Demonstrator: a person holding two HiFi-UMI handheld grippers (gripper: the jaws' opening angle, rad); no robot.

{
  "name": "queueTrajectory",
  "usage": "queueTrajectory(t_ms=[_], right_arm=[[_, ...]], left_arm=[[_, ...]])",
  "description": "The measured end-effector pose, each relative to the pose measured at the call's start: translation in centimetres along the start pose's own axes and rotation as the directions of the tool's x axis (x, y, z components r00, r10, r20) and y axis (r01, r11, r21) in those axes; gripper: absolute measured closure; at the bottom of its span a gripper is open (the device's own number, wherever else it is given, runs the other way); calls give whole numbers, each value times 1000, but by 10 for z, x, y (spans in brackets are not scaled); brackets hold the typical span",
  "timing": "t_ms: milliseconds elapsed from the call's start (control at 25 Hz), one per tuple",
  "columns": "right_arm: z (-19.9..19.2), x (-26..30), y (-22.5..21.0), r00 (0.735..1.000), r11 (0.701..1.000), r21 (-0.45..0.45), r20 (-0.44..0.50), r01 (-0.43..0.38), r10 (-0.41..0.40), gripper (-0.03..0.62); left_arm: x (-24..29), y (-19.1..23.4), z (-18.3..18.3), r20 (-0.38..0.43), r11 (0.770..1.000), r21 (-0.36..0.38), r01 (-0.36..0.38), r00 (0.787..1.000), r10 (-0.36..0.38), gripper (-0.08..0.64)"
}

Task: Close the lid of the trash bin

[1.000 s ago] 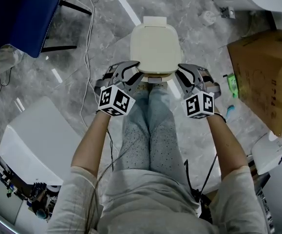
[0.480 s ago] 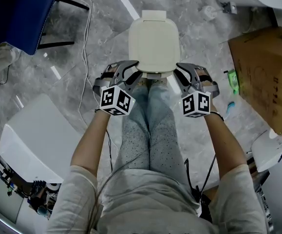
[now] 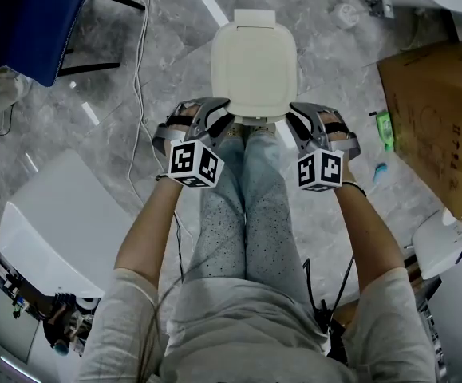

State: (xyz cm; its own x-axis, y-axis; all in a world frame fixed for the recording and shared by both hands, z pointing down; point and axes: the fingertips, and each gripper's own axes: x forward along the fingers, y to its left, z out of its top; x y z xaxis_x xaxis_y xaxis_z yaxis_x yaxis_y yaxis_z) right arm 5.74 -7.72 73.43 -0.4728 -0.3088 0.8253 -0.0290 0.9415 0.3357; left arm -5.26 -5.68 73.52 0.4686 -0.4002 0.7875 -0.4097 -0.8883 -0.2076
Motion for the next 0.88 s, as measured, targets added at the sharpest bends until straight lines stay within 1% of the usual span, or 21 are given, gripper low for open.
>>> queueTrajectory(t_ms=[240, 480, 680, 880], right_arm=[[-7, 9, 9, 1000, 999, -42, -29, 11, -12, 471], [-11, 17, 15, 999, 999, -52, -43, 5, -7, 471], [-15, 23, 20, 998, 997, -75, -64, 1, -6, 471], [-19, 29, 25, 997, 997, -81, -82, -14, 8, 476]], left_arm=[[9, -7, -9, -15, 1000, 23, 18, 1000, -18, 399], [18, -13, -16, -37, 999, 40, 23, 999, -22, 400], [24, -17, -21, -65, 997, 71, 21, 998, -16, 400], [31, -20, -26, -79, 998, 58, 38, 996, -34, 400]])
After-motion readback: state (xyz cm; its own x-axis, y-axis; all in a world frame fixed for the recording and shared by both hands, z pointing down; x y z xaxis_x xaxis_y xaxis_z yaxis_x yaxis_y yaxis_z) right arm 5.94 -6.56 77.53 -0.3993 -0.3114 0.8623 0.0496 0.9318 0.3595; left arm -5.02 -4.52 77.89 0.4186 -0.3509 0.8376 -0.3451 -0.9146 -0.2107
